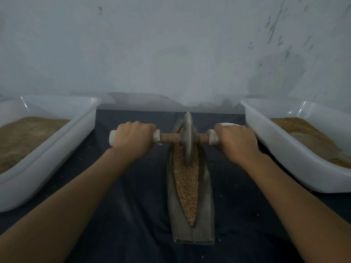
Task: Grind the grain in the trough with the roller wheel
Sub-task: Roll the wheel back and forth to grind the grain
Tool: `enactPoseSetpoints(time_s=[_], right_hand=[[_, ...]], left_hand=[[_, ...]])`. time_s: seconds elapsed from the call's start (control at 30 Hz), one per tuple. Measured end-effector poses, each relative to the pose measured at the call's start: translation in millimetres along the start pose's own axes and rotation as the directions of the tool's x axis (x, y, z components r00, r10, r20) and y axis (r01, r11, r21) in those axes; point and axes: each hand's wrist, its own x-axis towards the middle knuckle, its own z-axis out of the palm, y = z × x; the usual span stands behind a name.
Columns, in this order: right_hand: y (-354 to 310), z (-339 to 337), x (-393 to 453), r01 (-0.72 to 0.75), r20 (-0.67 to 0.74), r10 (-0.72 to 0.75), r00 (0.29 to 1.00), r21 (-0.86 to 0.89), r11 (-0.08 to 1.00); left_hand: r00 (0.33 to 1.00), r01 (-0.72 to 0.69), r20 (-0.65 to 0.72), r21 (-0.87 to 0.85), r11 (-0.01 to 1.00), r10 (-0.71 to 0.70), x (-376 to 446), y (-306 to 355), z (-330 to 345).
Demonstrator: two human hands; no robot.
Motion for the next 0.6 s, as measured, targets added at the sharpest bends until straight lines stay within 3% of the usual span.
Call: enactPoseSetpoints(time_s=[0.17, 0.33, 0.47, 0.6], right_hand=[[-7, -33, -55, 0.085, -0.084, -0.085, 0.993, -0.001, 0.996], [-5, -53, -99, 0.144, -0.151, -0.124, 0.981, 0.129, 0.981], [-6, -34, -71, 0.092, -0.086, -0.086, 0.993, 0.067, 0.993], [-3, -11, -12, 0.073, -0.074, -0.075, 0.994, -0.025, 0.997]], left_hand=[[0.997, -0.050, 0.058, 0.047, 0.998, 0.047, -51, -3, -24], [0.957, -0.212, -0.193, 0.049, 0.976, 0.217, -100, -8, -47], [0.984, -0.133, -0.096, 0.143, 0.981, 0.148, -72, -3, -28], [1.000, 0.011, 0.000, 0.009, 1.000, -0.011, -19, -4, 4]])
